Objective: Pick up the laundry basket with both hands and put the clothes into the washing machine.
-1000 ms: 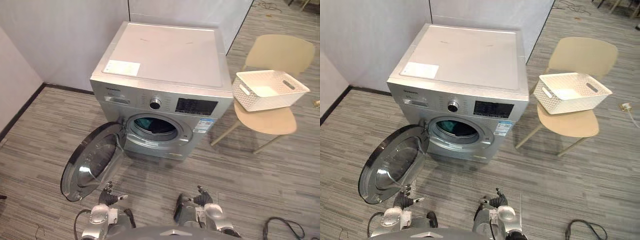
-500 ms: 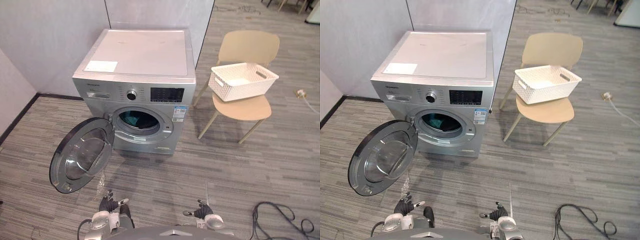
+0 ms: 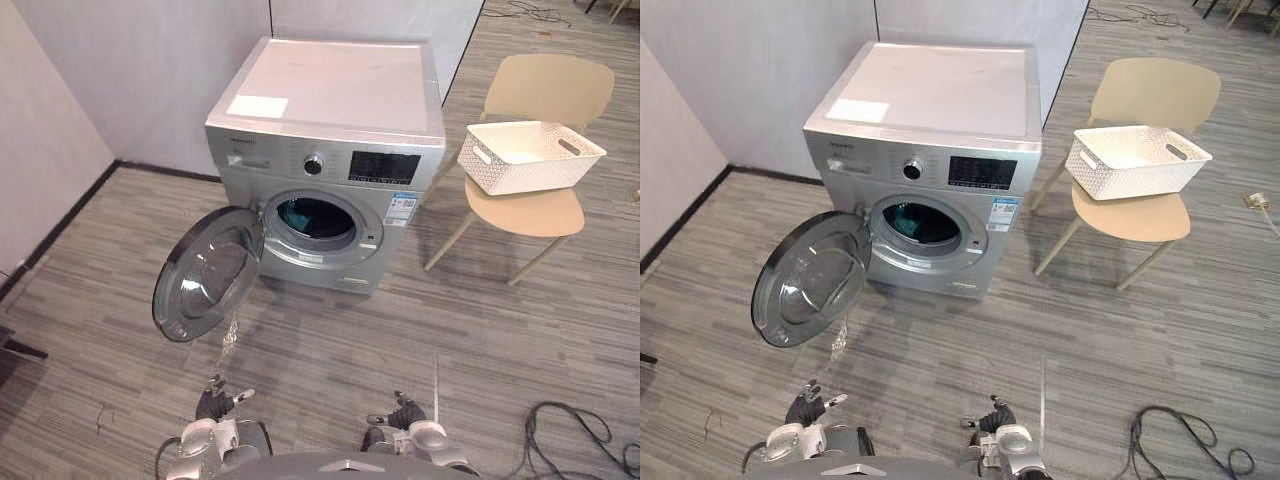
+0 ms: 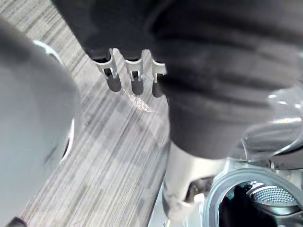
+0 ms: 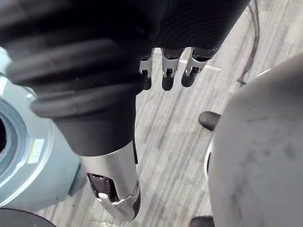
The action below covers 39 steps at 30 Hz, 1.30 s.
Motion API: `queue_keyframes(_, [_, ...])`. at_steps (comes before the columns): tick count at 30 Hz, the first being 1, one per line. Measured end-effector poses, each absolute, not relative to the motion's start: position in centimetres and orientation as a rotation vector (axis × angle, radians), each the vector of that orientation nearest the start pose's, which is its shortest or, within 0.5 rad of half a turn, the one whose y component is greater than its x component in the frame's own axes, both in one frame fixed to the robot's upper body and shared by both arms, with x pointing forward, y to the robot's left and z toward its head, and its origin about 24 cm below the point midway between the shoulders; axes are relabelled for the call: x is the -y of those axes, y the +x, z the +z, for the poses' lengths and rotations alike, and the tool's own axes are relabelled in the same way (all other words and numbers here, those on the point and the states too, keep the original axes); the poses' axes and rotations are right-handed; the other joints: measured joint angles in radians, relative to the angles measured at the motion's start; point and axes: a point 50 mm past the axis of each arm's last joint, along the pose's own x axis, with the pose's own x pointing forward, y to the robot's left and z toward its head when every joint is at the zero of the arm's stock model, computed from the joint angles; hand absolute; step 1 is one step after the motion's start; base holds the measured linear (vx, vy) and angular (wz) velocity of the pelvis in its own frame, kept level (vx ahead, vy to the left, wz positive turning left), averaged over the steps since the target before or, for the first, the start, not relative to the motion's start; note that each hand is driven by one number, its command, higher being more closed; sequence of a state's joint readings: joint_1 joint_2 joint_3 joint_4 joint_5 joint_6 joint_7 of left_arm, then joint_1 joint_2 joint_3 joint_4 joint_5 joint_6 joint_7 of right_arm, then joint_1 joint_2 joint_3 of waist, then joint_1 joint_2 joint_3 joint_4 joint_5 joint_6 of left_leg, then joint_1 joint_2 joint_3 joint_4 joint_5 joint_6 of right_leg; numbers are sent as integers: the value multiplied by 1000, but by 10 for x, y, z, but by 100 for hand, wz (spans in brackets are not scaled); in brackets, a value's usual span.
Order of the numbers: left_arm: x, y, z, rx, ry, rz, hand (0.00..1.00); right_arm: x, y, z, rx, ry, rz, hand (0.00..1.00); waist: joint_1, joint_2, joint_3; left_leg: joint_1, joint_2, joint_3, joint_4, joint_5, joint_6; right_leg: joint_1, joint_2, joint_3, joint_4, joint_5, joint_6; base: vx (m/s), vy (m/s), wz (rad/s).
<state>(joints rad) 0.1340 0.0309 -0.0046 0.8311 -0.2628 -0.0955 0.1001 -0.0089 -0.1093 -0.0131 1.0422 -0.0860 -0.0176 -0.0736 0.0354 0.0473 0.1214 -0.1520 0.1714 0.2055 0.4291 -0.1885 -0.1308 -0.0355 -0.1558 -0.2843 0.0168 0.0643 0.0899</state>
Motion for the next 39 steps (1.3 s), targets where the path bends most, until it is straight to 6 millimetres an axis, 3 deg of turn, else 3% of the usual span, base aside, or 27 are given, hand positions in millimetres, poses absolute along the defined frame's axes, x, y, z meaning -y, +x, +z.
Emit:
queue_keyframes(1, [-170, 127, -141, -863, -175, 266, 0, 195, 136, -149, -1002, -207, -87, 0, -2, 11, 7, -1, -8, -36, -26, -38, 18, -20, 0, 4, 0, 16, 9, -218, 191, -37])
queue_keyframes(3, [-174, 127, -140, -862, -160, 264, 0, 192, 138, -149, -996, -199, -85, 0, -12, -10, 4, 4, -54, 6, -110, 5, 47, -69, -28, 37, -5, 30, -17, -219, 151, -38])
queue_keyframes(4, [-175, 130, -140, -857, -155, 261, 0, 190, 139, -149, -992, -194, -81, 0, -23, -33, -8, 6, -78, 22, -161, 35, 54, -93, -42, 61, -11, 32, -39, -193, 93, -31])
queue_keyframes(7, [-173, 137, -137, -843, -133, 220, 0, 186, 146, -145, -954, -195, -66, 0, -45, -39, 4, 48, -110, 53, -267, 72, 52, -109, -50, 86, -44, 17, -101, -122, 53, -41])
queue_keyframes(10, [-172, 138, -137, -841, -128, 207, 0, 181, 147, -144, -947, -203, -42, 0, -51, -55, 9, 99, -107, 102, -312, 76, 47, -118, -44, 87, -29, 8, -117, -69, 10, -67])
queue_keyframes(12, [-172, 140, -136, -836, -129, 203, 0, 179, 150, -142, -926, -207, -32, 0, -66, -52, 8, 118, -86, 112, -314, 75, 47, -125, -27, 51, -22, -43, -161, 4, -28, -67])
queue_keyframes(13, [-172, 141, -136, -835, -128, 202, 0, 182, 150, -141, -924, -218, -33, 0, -69, -27, 7, 121, -44, 130, -325, 76, 47, -134, -12, 17, 10, -82, -148, 48, -60, -53])
queue_keyframes(14, [-170, 141, -136, -836, -129, 199, 0, 182, 151, -141, -921, -214, -35, 0, -73, -19, 11, 124, -31, 141, -323, 76, 47, -146, -13, 5, 45, -75, -143, 79, -99, -54])
queue_keyframes(15, [-176, 142, -135, -832, -113, 201, 0, 178, 148, -143, -928, -193, -36, 0, -79, -68, 1, 152, -39, 152, -308, 69, 32, -128, -17, -4, 66, -64, -130, 108, -116, -51])
queue_keyframes(16, [-178, 141, -136, -837, -108, 207, 0, 176, 141, -146, -949, -175, -42, 0, -68, -70, -1, 163, -25, 169, -284, 54, 18, -119, -15, -4, 63, -12, -83, 139, -103, -51])
queue_keyframes(17, [-176, 140, -137, -841, -116, 207, 0, 176, 138, -146, -954, -165, -47, 0, -65, -70, -6, 175, -15, 181, -277, 45, 11, -108, -9, -8, 61, -4, -70, 212, -119, -60])
queue_keyframes(22, [-157, 139, -139, -853, -181, 195, 0, 182, 134, -148, -977, -183, -51, 0, -60, -24, -60, 250, 106, 257, -259, 5, -56, -55, 114, 0, -10, 39, -60, 251, -112, -52])
queue_keyframes(27, [-141, 156, -133, -817, -267, 187, 0, 192, 137, -145, -963, -216, -53, 0, -62, 23, -44, 242, 180, 237, -107, 13, -49, 4, 168, -4, -48, 34, -71, 239, -56, -28])
queue_keyframes(29, [-132, 164, -129, -796, -278, 149, 0, 192, 136, -145, -966, -233, -39, 0, -60, 33, -34, 189, 207, 173, 105, 52, -8, 88, 159, -5, -76, 17, -75, 159, 14, 1])
queue_keyframes(30, [-131, 165, -128, -791, -276, 144, 0, 191, 136, -146, -968, -230, -36, 0, -56, 29, -31, 172, 210, 153, 156, 71, 3, 106, 151, -4, -79, 12, -76, 132, 76, -3])
queue_keyframes(31, [-129, 165, -128, -789, -271, 131, 0, 190, 134, -147, -973, -229, -34, 0, -51, 23, -29, 151, 216, 136, 212, 53, 4, 121, 137, 0, -82, 7, -75, 123, 127, -3])
queue_keyframes(32, [-126, 166, -127, -789, -264, 110, 0, 192, 133, -147, -979, -232, -38, 0, -47, 33, -31, 130, 212, 135, 213, -26, 3, 138, 120, 3, -85, 5, -74, 117, 133, 2])
queue_keyframes(34, [-124, 165, -127, -789, -256, 97, 0, 191, 134, -147, -979, -232, -36, 0, -41, 31, -29, 95, 197, 124, 141, -56, 10, 142, 101, 4, -86, 1, -67, 69, 174, 9])
queue_keyframes(36, [-120, 164, -128, -795, -245, 75, 0, 192, 134, -147, -982, -233, -37, 0, -39, 32, -26, 73, 163, 83, 12, -53, 10, 143, 83, 4, -83, -1, -41, 15, 275, 6])
queue_keyframes(37, [-117, 160, -129, -810, -237, 60, 0, 194, 136, -146, -976, -241, -38, 0, -33, 47, -12, 87, 115, -4, -104, 9, -24, 141, 80, 11, -81, -3, 0, -34, 353, -17])
queue_keyframes(39, [-122, 157, -131, -822, -210, 64, 0, 186, 140, -146, -963, -251, -3, 0, -35, 26, 4, 99, 71, 9, -118, 2, -21, 155, 49, 16, -98, 14, 11, -21, 270, -7])
